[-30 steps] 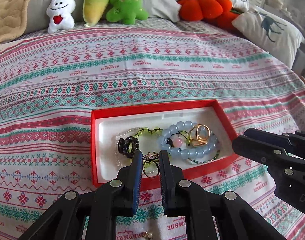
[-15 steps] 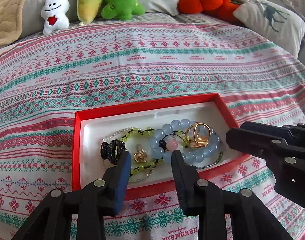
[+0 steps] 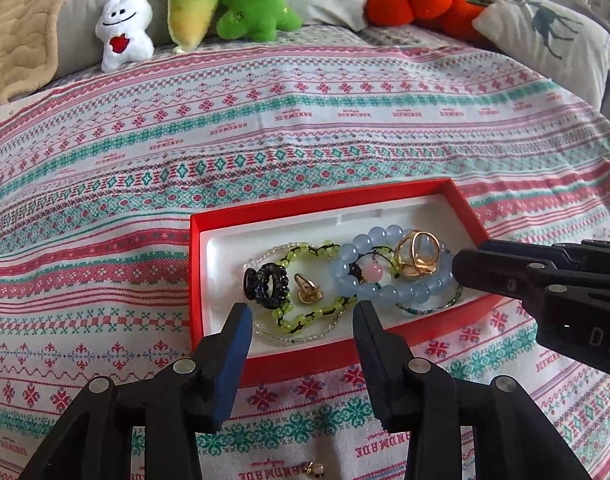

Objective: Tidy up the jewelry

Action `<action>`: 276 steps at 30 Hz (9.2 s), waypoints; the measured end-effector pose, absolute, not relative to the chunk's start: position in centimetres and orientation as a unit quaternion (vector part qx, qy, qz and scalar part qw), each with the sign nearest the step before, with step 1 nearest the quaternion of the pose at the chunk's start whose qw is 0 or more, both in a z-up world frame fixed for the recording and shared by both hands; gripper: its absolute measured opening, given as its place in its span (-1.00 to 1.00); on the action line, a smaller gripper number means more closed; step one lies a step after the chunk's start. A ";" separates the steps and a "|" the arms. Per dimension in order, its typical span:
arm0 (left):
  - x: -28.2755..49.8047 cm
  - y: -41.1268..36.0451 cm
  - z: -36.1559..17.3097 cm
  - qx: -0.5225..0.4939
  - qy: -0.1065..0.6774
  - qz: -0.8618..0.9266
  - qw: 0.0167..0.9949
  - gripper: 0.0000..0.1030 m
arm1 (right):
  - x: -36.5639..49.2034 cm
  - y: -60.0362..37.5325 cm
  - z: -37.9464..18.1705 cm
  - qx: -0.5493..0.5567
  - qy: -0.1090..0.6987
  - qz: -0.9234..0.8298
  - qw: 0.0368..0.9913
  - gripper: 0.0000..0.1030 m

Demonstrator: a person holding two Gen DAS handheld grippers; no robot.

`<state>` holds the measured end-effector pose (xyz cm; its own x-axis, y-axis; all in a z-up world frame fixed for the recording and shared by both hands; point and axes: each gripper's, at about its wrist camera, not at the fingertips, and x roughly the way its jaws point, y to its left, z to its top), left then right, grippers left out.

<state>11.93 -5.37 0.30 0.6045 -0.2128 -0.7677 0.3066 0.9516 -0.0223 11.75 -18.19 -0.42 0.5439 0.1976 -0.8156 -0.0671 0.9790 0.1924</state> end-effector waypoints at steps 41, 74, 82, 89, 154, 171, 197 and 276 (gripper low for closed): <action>4.9 -0.5 -3.3 0.078 0.493 -0.142 0.855 0.76 | 3.8 -19.5 -3.5 -0.005 0.524 0.049 0.850 0.50; 6.4 -4.1 -6.0 0.084 0.472 -0.229 0.847 -0.37 | 1.9 -17.3 -8.6 -0.076 0.507 0.033 0.858 1.00; 7.0 -5.1 -6.1 0.087 0.468 -0.228 0.850 -0.79 | 2.8 -17.0 -8.3 -0.082 0.514 0.040 0.853 1.00; 6.7 -4.8 -5.7 0.090 0.469 -0.227 0.849 -0.93 | 3.2 -16.7 -8.0 -0.086 0.514 0.049 0.852 1.00; 12.3 -2.0 1.4 -0.042 0.459 -0.173 0.871 -0.96 | 9.1 -17.8 0.8 0.066 0.483 0.063 0.871 -0.81; 15.1 -4.6 -0.4 -0.070 0.460 -0.164 0.870 -0.94 | 11.8 -19.4 -0.7 0.101 0.480 0.046 0.870 -0.81; 9.6 -2.1 1.2 0.018 0.458 -0.105 0.882 0.66 | 9.2 -19.9 1.1 0.081 0.480 0.063 0.872 -0.16; 4.4 -1.0 -0.6 0.049 0.496 -0.045 0.866 0.99 | 2.6 -17.8 -0.8 -0.002 0.529 -0.002 0.848 0.88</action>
<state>4.40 -0.97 -0.60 0.5043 -0.0292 -0.8630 0.1260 0.9912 0.0400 2.57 -17.79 -0.80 0.4395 -0.0064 -0.8982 0.0011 1.0000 -0.0066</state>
